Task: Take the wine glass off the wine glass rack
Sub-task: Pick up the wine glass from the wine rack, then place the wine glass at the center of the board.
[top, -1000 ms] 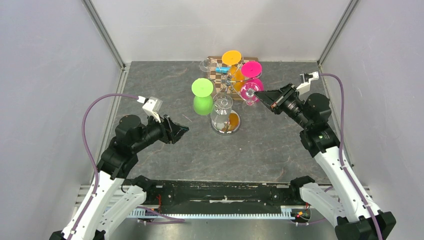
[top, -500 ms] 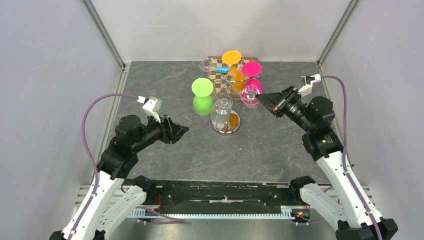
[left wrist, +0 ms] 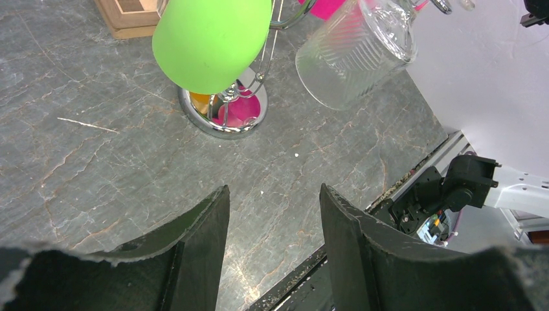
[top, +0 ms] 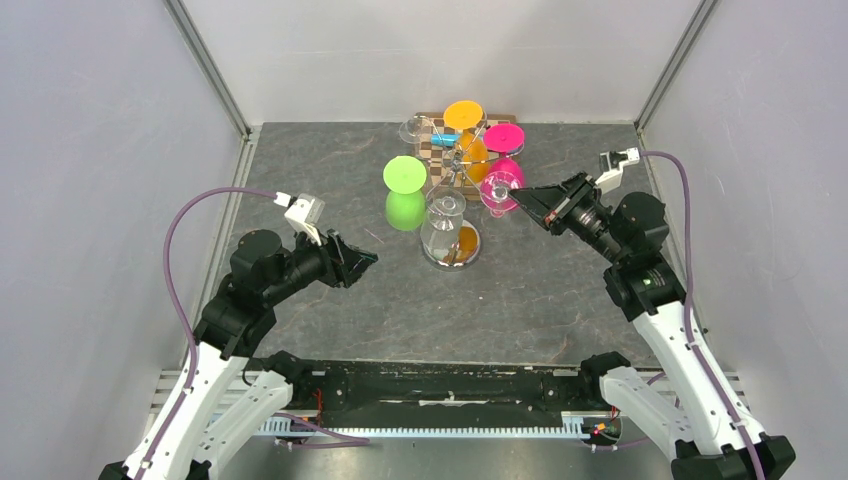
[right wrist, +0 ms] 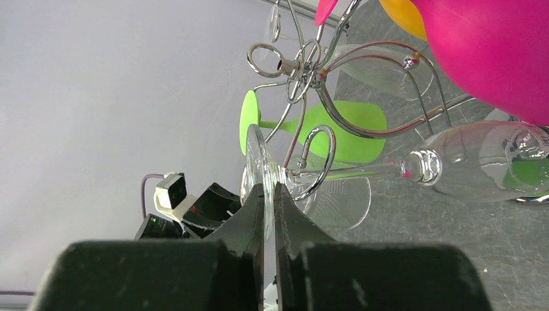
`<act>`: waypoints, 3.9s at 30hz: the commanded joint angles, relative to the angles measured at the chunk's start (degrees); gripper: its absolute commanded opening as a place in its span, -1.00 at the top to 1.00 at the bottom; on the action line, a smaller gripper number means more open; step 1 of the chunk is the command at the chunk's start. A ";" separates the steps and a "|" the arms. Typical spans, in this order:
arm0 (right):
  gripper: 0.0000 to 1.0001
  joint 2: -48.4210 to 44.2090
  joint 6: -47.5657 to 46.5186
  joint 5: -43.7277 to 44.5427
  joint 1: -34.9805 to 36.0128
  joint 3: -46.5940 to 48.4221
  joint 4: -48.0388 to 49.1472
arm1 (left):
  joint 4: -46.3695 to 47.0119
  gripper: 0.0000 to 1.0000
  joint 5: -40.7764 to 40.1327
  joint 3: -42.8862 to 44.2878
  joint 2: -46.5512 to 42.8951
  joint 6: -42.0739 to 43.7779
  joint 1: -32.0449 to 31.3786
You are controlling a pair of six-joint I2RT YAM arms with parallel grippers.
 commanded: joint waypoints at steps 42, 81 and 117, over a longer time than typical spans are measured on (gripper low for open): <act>1.00 4.94 5.68 5.38 -2.57 3.06 13.25 | 1.39 -0.21 -0.35 -0.26 0.94 2.39 0.45; 1.00 -10.12 2.93 2.85 -4.56 -0.58 1.63 | 1.47 -0.21 0.63 -0.27 1.10 1.95 0.47; 1.00 -9.88 -35.98 -23.64 0.01 0.76 -11.38 | -10.47 -0.25 9.54 9.40 3.50 -14.75 0.45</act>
